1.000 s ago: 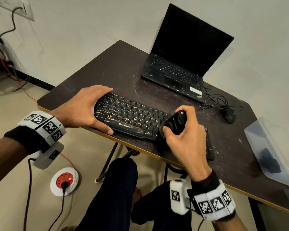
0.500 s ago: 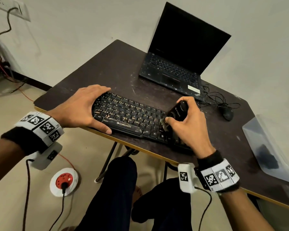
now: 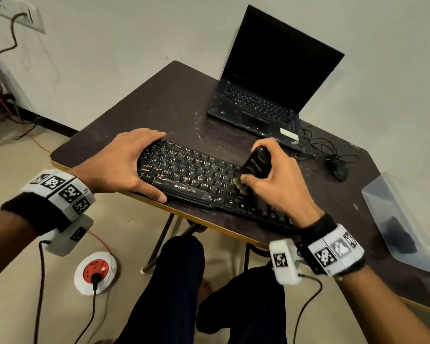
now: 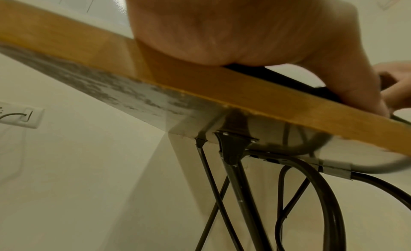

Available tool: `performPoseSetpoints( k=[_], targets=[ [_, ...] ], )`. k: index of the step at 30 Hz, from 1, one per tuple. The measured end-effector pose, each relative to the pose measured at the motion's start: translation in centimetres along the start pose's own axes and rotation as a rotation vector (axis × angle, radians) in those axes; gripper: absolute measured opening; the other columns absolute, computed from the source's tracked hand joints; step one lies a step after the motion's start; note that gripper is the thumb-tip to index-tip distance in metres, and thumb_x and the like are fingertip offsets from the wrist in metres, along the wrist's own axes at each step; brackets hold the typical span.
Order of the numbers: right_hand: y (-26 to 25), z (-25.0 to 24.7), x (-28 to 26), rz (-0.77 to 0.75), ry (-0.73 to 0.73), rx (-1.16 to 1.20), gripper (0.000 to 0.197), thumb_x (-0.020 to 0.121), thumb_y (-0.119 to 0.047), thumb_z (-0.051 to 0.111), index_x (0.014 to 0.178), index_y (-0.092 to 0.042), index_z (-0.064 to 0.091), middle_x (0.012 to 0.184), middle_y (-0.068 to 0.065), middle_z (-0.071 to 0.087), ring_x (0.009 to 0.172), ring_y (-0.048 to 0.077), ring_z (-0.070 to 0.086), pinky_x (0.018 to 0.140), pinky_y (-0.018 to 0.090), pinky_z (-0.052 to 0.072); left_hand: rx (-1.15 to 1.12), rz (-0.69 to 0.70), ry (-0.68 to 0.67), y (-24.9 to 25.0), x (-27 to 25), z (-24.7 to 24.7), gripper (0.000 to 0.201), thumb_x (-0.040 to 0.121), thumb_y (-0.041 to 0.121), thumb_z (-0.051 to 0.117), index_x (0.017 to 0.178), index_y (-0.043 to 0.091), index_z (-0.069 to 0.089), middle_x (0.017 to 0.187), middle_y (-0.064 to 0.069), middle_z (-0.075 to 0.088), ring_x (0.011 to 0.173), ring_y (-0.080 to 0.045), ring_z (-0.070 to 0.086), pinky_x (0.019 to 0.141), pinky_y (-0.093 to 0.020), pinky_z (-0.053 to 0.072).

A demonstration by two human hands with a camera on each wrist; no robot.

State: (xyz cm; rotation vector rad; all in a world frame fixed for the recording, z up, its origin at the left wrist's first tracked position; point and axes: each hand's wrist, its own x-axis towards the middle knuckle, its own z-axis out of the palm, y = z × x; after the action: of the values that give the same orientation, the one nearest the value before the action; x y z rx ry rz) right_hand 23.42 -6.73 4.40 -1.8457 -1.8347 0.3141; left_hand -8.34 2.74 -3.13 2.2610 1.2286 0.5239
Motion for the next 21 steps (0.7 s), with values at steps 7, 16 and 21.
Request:
performPoseSetpoints(
  k=[7,16,21],
  targets=[
    [-0.2,0.3,-0.6,-0.093,-0.083,0.039,0.051,0.081,-0.018,0.089,0.112,-0.033,0.052,0.082,-0.007,0.069,0.07,0.012,0.069,0.066,0.037,0.059,-0.008,0.01,0.004,-0.2,0.0,0.2,0.145,0.036,0.091,0.078,0.159,0.033,0.028,0.16,0.008,0.034,0.143,-0.017,0.031,0.12,-0.043,0.026],
    [1.3,-0.7,0.2,-0.085,-0.07,0.045,0.052,0.082,-0.016,0.09,0.112,-0.034,0.052,0.085,-0.006,0.069,0.074,0.017,0.071,0.07,0.045,0.061,-0.019,0.021,0.01,0.1,-0.2,0.1,0.144,0.036,0.09,0.078,0.158,0.032,0.029,0.156,0.012,0.036,0.134,-0.005,0.029,0.119,-0.038,0.027],
    [1.9,-1.0,0.0,-0.145,-0.12,0.144,0.051,0.082,-0.013,0.091,0.112,-0.03,0.054,0.092,-0.005,0.068,0.083,0.015,0.072,0.076,0.046,0.063,-0.008,0.021,0.005,-0.1,-0.2,0.2,0.144,0.037,0.092,0.077,0.159,0.033,0.028,0.158,0.011,0.035,0.141,-0.015,0.032,0.12,-0.042,0.027]
  ],
)
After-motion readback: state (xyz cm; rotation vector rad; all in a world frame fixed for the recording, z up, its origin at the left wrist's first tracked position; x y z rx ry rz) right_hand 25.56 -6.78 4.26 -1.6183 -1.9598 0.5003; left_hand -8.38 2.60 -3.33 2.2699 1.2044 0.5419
